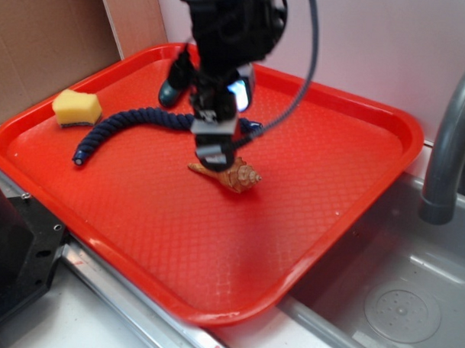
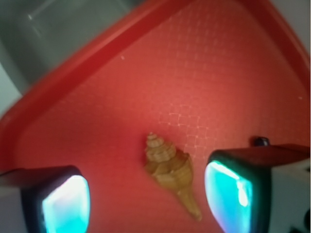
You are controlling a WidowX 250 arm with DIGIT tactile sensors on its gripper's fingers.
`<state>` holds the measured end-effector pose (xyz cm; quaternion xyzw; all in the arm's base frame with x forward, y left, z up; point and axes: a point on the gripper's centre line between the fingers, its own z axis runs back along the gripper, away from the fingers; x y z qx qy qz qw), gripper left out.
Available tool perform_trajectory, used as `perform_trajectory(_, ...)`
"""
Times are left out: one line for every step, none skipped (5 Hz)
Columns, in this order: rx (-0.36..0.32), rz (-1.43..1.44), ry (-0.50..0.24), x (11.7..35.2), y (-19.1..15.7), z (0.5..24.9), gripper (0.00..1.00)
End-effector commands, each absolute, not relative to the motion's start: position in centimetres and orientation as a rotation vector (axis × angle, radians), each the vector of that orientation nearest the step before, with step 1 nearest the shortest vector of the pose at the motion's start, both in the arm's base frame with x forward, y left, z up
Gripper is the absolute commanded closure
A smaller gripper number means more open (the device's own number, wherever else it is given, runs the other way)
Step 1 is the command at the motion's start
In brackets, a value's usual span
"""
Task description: Grab the shell.
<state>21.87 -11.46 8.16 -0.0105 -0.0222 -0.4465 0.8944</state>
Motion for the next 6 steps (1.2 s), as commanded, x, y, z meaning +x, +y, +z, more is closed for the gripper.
perform_trajectory(-0.008, -0.963, -0.025, 18.7, -9.7, 3.3, 0.00)
perform_trajectory(-0.002, -0.962, 0.010, 18.5, -10.3, 0.9, 0.00)
perform_trajectory(0.005, -0.956, 0.002, 18.3, -10.4, 1.3, 0.00)
perform_trajectory(0.009, -0.948, -0.014, 17.6, -11.0, 2.2, 0.19)
perform_trajectory(0.020, -0.954, -0.041, 17.1, -11.3, 2.9, 1.00)
perform_trajectory(0.011, -0.889, -0.071, 16.4, -10.8, 4.1, 1.00)
